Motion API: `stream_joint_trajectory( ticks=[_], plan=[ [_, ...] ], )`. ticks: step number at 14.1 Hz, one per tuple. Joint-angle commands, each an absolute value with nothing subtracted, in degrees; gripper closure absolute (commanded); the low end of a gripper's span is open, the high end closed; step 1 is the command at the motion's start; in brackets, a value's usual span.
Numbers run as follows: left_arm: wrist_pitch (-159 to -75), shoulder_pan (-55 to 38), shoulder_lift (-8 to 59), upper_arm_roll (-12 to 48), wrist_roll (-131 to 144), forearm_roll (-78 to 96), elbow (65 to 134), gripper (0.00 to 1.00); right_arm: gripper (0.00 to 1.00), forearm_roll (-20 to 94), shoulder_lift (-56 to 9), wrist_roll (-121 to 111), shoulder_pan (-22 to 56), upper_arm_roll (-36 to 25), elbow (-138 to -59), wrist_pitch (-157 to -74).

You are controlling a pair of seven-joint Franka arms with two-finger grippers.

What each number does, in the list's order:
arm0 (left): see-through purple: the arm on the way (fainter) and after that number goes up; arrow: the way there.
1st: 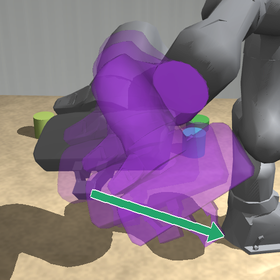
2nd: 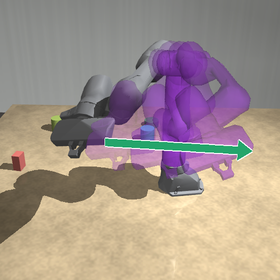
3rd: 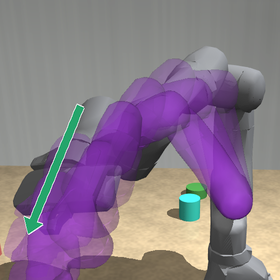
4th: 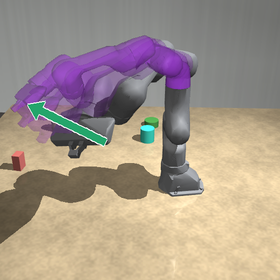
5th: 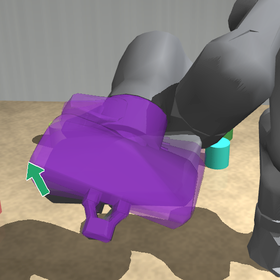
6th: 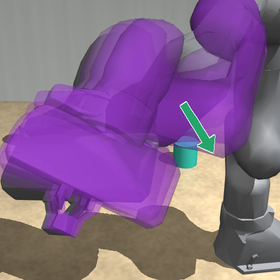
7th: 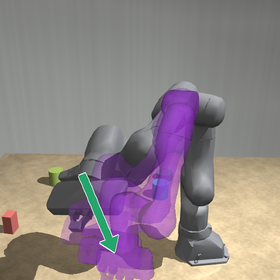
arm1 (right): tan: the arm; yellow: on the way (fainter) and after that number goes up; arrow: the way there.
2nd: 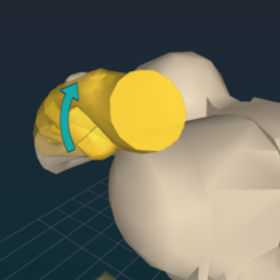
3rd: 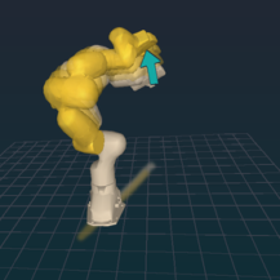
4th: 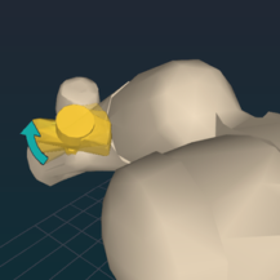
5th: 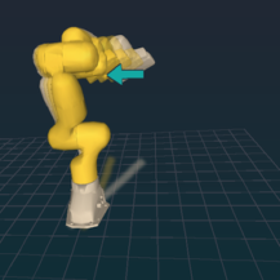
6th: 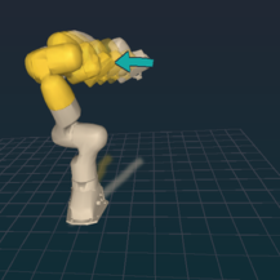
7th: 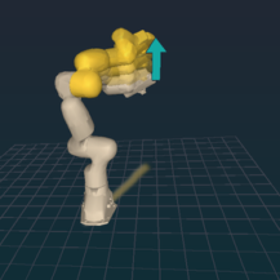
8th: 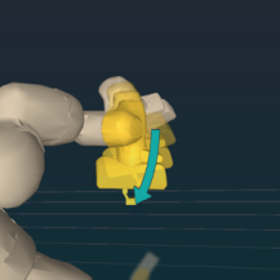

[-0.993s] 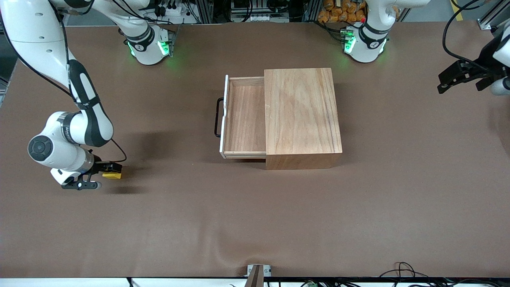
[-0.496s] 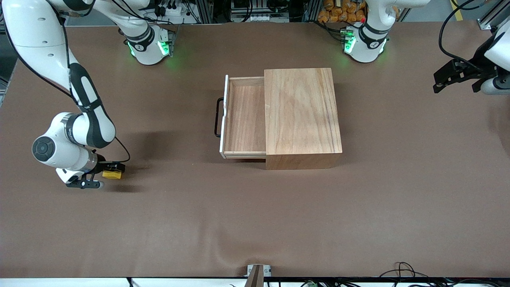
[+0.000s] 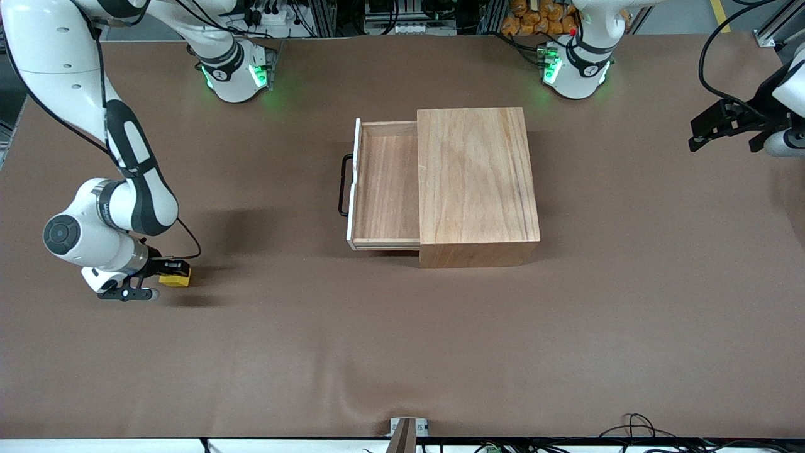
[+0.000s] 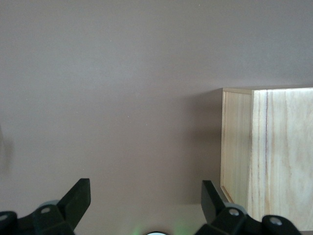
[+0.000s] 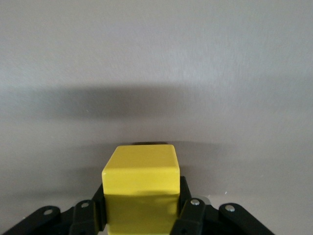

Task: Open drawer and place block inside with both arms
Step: 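Close the right gripper on the yellow cube and lift it, then carry the yellow cube with the right gripper over the open drawer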

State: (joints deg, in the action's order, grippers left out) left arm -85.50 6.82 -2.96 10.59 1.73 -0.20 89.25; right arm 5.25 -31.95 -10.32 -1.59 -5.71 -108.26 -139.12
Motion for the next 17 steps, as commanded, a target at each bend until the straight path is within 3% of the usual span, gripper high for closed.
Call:
stream_joint_trajectory(
  ticks=[1,9,14,17],
  plan=[
    [-85.4,7.9,-4.0,11.7,1.8,0.6,89.7,0.0,0.83,6.0,-26.5,-13.4,-1.8,-5.3,-108.1,-133.5],
    [-85.4,7.8,-3.9,11.8,2.0,0.7,89.7,0.0,0.83,6.4,-14.2,-15.5,8.3,-5.1,-99.5,-107.4],
    [-85.4,7.6,-3.5,11.9,1.6,0.6,90.0,0.0,0.81,11.2,-14.2,-10.0,19.9,-5.1,-95.1,-105.2],
    [-85.4,7.6,-3.7,11.9,1.4,0.6,89.9,0.0,0.81,13.1,-15.2,5.6,29.5,-5.2,-90.5,-105.4]
  ],
)
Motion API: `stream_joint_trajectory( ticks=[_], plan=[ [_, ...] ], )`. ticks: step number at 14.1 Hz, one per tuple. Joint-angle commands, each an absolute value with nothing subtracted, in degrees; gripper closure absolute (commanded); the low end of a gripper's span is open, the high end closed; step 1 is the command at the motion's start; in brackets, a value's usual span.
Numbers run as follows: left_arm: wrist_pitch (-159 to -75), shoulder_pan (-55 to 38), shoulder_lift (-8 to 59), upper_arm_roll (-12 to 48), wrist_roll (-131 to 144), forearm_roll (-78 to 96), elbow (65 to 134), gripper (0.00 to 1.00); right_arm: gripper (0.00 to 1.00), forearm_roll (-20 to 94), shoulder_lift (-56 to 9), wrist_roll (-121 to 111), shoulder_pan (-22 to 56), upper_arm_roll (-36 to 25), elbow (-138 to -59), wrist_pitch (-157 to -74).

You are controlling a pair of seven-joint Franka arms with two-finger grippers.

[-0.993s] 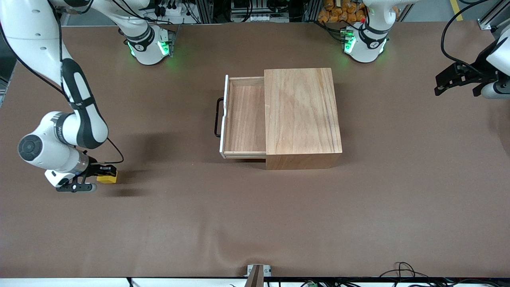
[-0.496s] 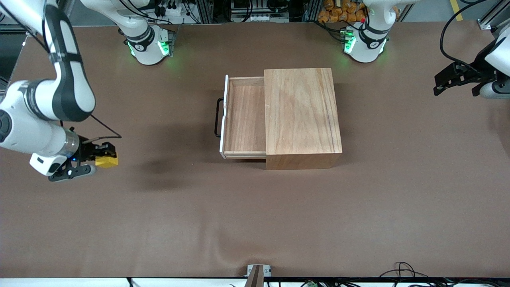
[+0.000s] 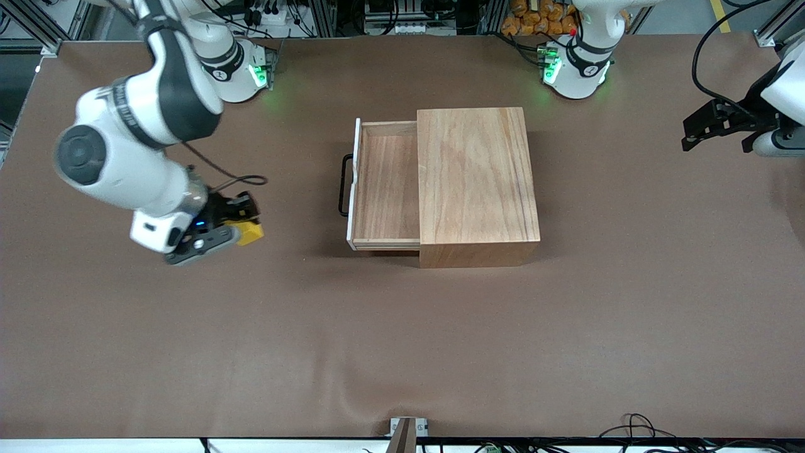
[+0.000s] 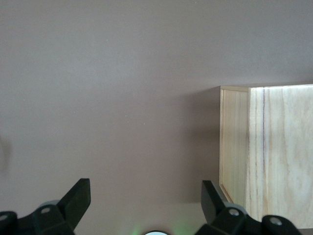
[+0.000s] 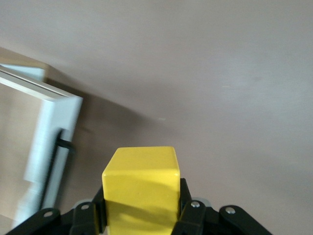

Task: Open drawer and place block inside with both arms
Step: 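Carry the yellow cube with the right gripper over the open drawer, then lower the cube into the drawer and open the right gripper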

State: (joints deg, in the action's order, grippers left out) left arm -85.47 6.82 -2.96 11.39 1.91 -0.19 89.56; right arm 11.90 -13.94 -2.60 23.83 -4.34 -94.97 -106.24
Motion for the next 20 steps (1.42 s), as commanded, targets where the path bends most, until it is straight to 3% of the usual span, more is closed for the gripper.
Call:
stream_joint_trajectory(
  ticks=[1,5,12,16,20],
  plan=[
    [-85.4,7.8,-3.8,12.0,1.1,0.6,89.7,0.0,0.81,13.0,-16.8,10.1,32.3,-5.2,-88.9,-105.5],
    [-85.4,7.9,-4.0,11.9,1.6,0.6,89.9,0.0,0.81,12.7,-20.8,19.9,38.9,-5.2,-85.7,-106.3],
    [-85.9,7.6,-3.8,12.0,2.0,0.6,90.1,0.0,0.81,13.4,-26.7,34.5,46.6,-5.2,-86.3,-115.4],
    [-85.9,7.8,-3.6,12.0,2.0,0.6,90.3,0.0,0.81,13.4,-26.9,34.5,47.5,-5.2,-90.0,-116.0],
    [-85.8,7.9,-4.0,12.0,2.0,0.6,90.4,0.0,0.81,13.4,-27.1,34.6,49.0,-5.2,-96.2,-123.7]
  ],
)
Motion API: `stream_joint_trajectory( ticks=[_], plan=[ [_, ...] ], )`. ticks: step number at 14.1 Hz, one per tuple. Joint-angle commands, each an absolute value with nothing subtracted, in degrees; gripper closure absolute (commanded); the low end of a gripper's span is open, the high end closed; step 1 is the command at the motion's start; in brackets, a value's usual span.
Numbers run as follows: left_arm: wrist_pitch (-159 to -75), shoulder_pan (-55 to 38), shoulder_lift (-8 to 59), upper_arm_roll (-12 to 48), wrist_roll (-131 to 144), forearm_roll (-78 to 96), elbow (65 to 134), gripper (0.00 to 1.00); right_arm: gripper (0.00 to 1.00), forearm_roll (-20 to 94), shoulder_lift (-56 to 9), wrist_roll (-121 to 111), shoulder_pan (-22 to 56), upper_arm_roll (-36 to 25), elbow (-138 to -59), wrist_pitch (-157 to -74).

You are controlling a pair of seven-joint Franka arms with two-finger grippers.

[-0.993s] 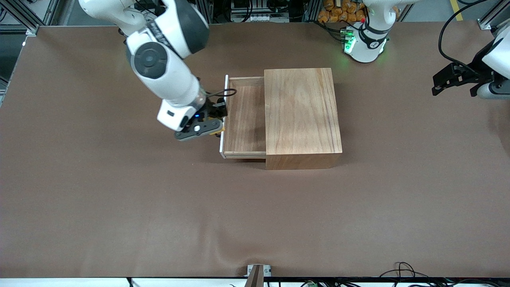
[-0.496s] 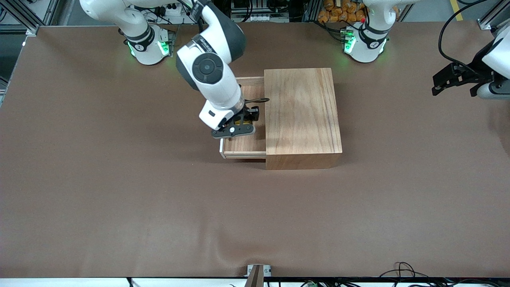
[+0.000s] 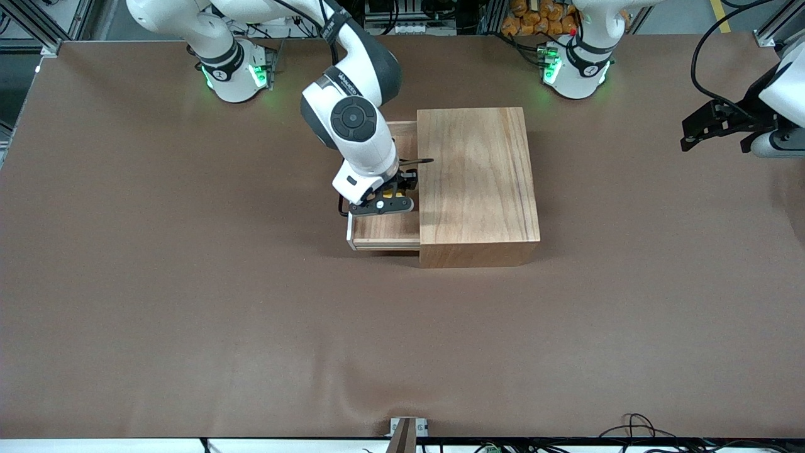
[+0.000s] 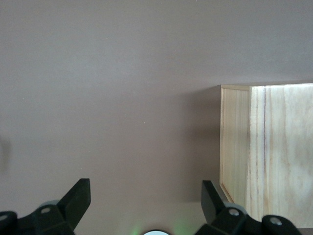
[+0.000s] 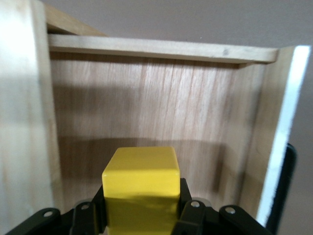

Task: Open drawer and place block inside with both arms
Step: 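Lower the cube into the drawer and open the right gripper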

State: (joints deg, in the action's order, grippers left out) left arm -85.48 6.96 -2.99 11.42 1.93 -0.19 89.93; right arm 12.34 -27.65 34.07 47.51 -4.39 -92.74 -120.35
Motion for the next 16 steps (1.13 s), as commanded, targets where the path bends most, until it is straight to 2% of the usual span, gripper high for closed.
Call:
stream_joint_trajectory(
  ticks=[1,4,5,6,7,12,16],
  plan=[
    [-85.6,8.0,-4.0,12.0,2.0,0.6,90.4,0.0,0.81,13.4,-27.1,34.6,49.2,-5.2,-97.0,-124.0],
    [-85.4,8.0,-4.2,12.0,2.0,0.6,90.9,0.0,0.71,13.4,-27.9,35.8,49.7,-5.2,-97.6,-123.9],
    [-85.4,8.0,-4.2,12.0,2.0,0.6,91.0,0.0,0.54,13.4,-28.0,37.1,50.1,-5.2,-97.6,-124.0],
    [-85.4,8.0,-4.2,12.0,2.0,0.6,91.0,0.0,0.25,13.4,-28.2,37.2,50.1,-5.2,-97.6,-123.9],
    [-85.4,8.0,-4.2,12.0,2.0,0.7,91.0,0.0,0.0,13.4,-28.2,37.2,50.1,-5.2,-97.6,-123.8],
    [-85.2,8.0,-4.6,12.0,1.9,0.6,91.1,0.0,0.0,13.4,-25.4,38.0,49.4,-5.4,-96.5,-121.6],
    [-85.1,8.1,-4.7,11.9,1.8,0.7,91.1,0.0,0.0,13.5,-21.5,37.8,46.9,-5.5,-90.8,-110.5]
  ],
)
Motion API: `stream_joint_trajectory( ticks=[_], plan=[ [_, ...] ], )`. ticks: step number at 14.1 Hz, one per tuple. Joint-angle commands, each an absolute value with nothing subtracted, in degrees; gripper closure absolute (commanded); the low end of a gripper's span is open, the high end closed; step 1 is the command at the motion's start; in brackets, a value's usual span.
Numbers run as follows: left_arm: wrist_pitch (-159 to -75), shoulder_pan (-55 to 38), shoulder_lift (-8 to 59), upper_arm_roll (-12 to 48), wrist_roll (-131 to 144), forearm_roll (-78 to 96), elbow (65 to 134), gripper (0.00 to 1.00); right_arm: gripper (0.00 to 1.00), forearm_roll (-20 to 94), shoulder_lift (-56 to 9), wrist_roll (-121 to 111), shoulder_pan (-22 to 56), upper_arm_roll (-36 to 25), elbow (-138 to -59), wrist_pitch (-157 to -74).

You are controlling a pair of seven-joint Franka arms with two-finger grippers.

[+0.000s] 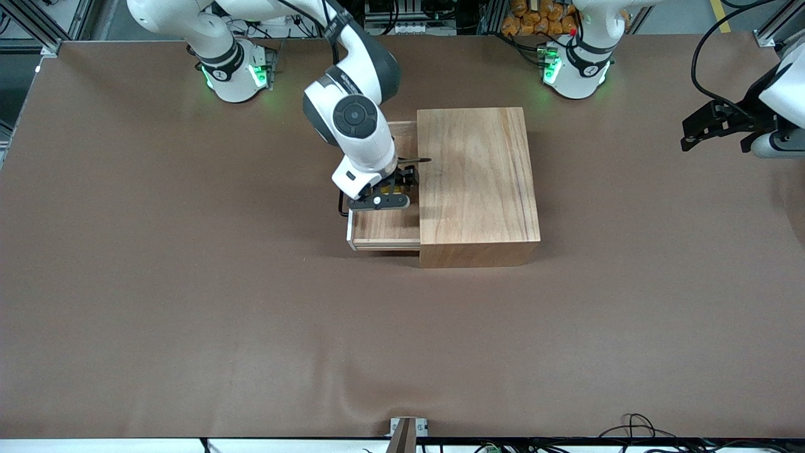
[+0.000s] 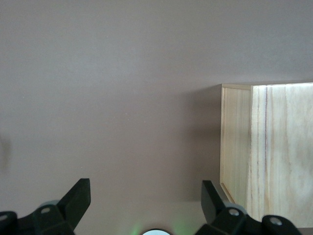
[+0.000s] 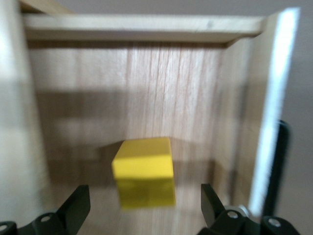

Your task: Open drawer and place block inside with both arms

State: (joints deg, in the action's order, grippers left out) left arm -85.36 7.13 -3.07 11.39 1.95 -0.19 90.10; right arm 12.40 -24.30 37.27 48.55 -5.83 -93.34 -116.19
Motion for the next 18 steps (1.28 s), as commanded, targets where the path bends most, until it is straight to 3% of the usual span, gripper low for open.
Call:
stream_joint_trajectory(
  ticks=[1,4,18],
  plan=[
    [-85.0,8.1,-4.7,11.9,1.8,0.6,91.2,0.0,0.0,13.5,-20.7,37.8,46.1,-5.6,-88.9,-107.3],
    [-85.0,8.1,-4.6,11.9,1.6,0.7,91.2,0.0,0.0,13.4,-18.9,36.8,41.3,-5.6,-85.6,-99.2],
    [-84.7,8.1,-5.5,12.0,2.0,1.1,92.6,0.0,0.0,11.2,-5.5,11.1,13.2,-5.7,-93.1,-94.0]
  ],
)
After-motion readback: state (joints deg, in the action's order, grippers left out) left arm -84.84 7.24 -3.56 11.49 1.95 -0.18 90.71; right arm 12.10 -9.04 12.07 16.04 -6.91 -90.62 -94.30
